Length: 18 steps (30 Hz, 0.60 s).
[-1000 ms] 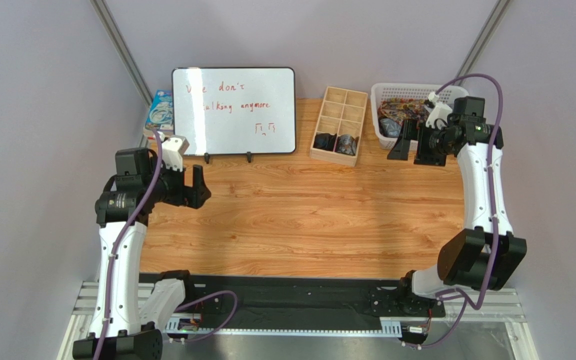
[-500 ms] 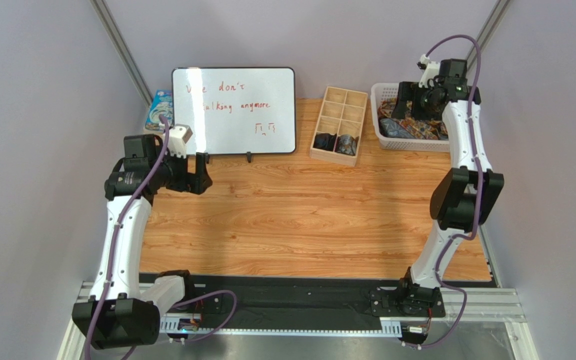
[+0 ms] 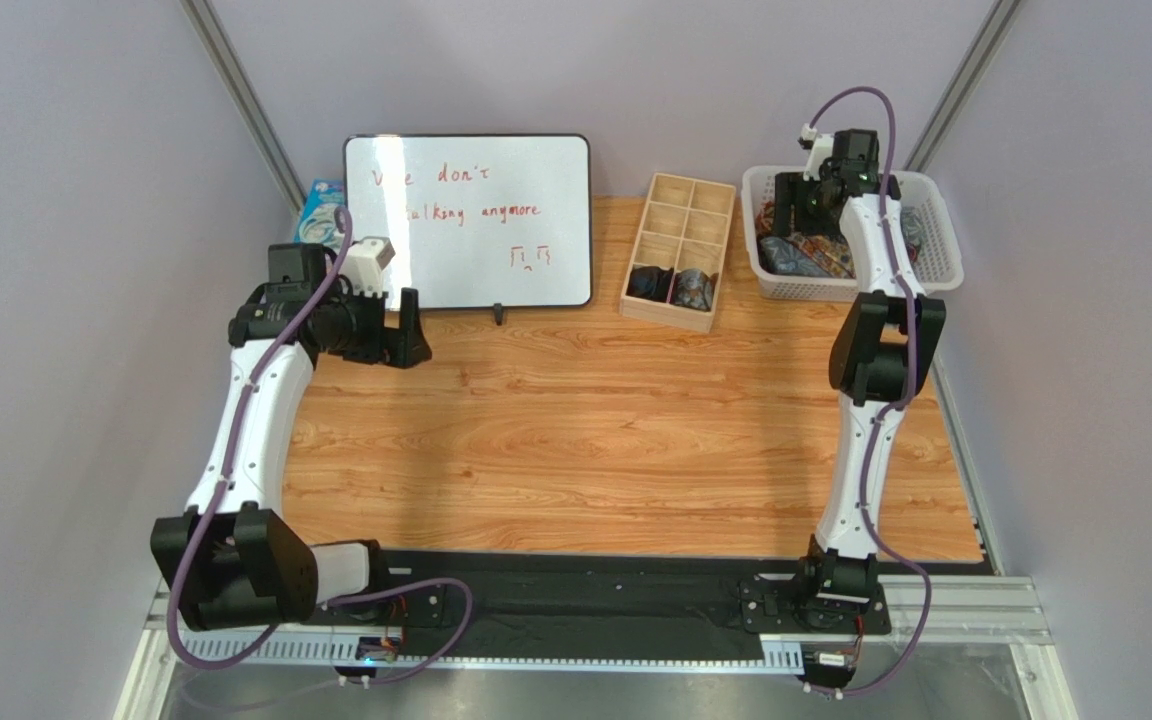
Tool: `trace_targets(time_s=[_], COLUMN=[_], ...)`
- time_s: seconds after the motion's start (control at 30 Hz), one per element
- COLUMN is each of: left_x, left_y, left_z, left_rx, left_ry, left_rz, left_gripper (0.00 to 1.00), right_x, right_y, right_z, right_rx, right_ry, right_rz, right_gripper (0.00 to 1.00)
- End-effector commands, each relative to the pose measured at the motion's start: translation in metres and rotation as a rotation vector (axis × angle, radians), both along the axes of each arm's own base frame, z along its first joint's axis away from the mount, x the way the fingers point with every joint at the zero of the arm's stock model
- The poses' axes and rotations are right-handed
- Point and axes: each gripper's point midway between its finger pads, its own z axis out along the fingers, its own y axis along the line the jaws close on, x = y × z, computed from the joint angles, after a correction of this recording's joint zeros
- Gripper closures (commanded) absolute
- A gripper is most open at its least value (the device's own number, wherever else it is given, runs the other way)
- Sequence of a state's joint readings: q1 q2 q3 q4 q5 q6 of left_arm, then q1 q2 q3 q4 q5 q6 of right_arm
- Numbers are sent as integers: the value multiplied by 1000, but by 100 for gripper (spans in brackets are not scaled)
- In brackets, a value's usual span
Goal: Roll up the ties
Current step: Pick up the tie from the bin.
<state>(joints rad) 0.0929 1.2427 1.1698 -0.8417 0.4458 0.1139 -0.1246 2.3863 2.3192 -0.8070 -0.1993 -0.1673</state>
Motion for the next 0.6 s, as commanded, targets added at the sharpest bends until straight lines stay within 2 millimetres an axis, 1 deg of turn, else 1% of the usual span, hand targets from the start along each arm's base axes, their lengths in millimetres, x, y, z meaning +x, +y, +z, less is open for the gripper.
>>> trace_targets(time_s=[0.0,0.03,0.1,0.27,0.33,0.4,0.47,0.57], left_x=[13,14,15,18,20,21,23,26], left_y=[-5,-6,-6,-2,1,2,3,3], left_z=[9,5,1,-3,-6,-7,-7,-12], left_rx=[-37,-42,-43,-25,-14,-7,-5,-11], left_ry=[-19,-2,11,23,31,39,37,53], left_rz=[-8,-5,-5,5,10,9,10,10], left_gripper=[1,1,1,0,1,1,1,1], right_x=[32,35,40,47,50,52,55,58], right_y=[0,1,5,7,8,8,5,2], right_z=[27,20,15,-11,-14,-22,-27,-31], right_rx=[-46,-43,-43,-72,-74,-81,-98,-113], right_ry=[-141,-137,-144,-118,-118,-115,-112,-115], right_rz=[17,19,26,10,5,0,-22,-32], right_gripper=[28,28,28,28,28,29,29,30])
